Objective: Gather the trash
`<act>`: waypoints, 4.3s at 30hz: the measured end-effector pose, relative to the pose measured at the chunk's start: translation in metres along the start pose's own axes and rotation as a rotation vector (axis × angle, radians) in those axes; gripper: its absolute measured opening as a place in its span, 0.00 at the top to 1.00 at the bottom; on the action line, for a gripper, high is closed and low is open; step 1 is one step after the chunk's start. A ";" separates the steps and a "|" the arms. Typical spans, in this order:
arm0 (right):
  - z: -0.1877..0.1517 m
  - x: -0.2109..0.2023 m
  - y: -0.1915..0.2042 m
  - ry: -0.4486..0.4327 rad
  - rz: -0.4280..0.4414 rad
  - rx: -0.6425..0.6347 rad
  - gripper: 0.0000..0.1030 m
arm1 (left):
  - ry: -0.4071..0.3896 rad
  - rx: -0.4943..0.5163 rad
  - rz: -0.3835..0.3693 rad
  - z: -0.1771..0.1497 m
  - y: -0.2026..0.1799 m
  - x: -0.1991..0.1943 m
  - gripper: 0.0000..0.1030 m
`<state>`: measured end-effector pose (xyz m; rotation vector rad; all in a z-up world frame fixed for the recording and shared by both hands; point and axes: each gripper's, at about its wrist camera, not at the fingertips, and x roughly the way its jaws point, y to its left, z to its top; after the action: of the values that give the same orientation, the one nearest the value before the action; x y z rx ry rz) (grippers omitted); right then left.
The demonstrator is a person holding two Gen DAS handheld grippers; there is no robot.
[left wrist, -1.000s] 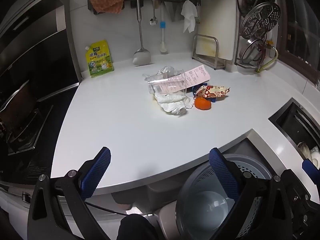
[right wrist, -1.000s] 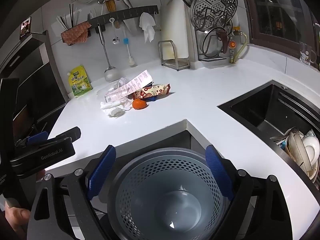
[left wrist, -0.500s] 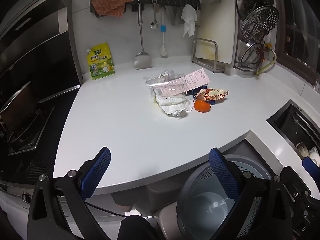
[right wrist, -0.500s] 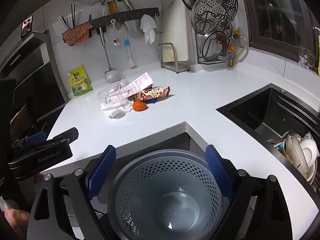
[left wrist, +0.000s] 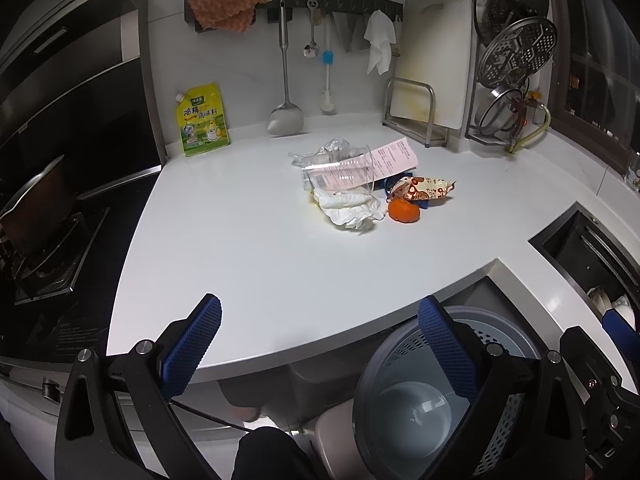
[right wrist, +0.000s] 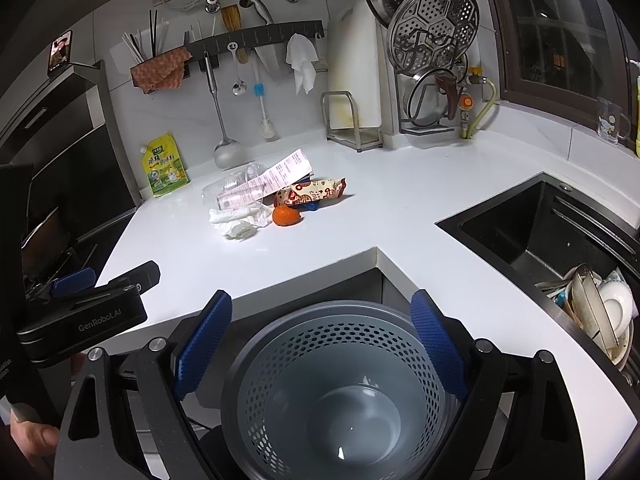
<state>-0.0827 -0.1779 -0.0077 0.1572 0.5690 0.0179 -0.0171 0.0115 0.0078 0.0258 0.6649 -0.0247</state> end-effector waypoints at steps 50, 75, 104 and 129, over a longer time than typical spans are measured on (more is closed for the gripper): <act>0.004 -0.013 0.005 -0.026 0.016 -0.015 0.16 | -0.032 0.003 0.004 0.000 0.002 -0.015 0.06; 0.003 0.009 -0.006 0.007 0.028 0.009 0.16 | -0.026 -0.027 0.009 0.000 0.011 0.002 0.06; 0.100 0.208 -0.016 0.127 0.081 -0.053 0.16 | 0.031 -0.054 0.055 0.056 0.015 0.145 0.06; 0.120 0.284 0.036 0.182 0.059 -0.274 0.16 | 0.070 -0.079 0.043 0.053 0.022 0.159 0.06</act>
<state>0.2223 -0.1425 -0.0542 -0.0959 0.7374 0.1686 0.1417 0.0295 -0.0483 -0.0355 0.7343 0.0445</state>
